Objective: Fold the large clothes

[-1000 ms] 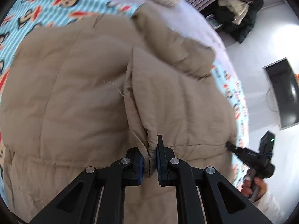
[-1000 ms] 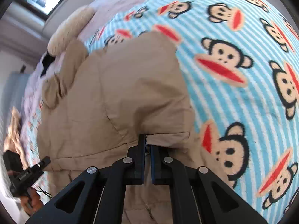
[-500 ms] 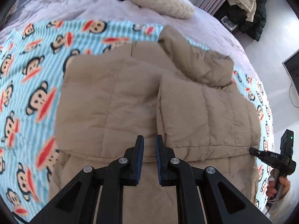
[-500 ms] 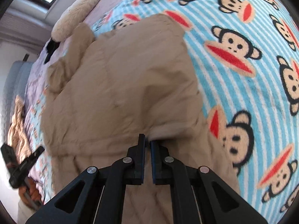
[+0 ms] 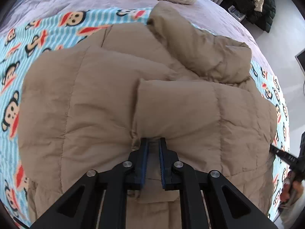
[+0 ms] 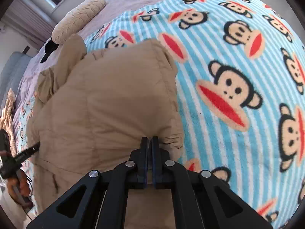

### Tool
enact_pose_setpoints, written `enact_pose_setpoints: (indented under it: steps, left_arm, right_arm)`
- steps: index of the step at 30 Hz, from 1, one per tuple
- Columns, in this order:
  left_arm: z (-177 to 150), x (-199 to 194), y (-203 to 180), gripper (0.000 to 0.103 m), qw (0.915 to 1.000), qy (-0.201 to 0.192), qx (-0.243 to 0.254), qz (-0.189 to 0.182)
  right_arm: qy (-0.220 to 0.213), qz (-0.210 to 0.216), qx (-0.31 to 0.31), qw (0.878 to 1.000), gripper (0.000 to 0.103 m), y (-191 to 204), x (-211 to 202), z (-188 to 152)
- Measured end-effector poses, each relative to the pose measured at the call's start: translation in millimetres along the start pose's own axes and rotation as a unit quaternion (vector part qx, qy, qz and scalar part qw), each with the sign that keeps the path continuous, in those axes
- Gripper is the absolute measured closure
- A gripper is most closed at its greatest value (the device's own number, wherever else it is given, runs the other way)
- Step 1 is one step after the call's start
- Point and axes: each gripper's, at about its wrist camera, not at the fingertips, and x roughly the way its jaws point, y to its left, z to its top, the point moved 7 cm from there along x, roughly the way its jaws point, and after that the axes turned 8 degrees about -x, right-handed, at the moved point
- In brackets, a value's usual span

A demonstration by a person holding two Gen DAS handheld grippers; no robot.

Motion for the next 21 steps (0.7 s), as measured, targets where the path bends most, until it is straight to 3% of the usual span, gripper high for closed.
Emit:
enact_pose_setpoints:
  steps: [4,12,21]
  left_arm:
    - [1,-3,0,0.090,1.0000,0.000,0.001,0.010]
    - [-11,-45,1,0.090,0.9974,-0.017,0.026,0.065]
    - [-38,-79,12,0.090,0.9943,-0.032,0.036,0.095]
  right_arm:
    - [-0.007,-0.010,0.013,1.000,0.102,1,5,1]
    - [-0.028,-0.050,-0.001,0.998,0.097,9,-32,-2]
    - [-0.008,-0.028,0.017,0.999,0.097,18,-49,-42]
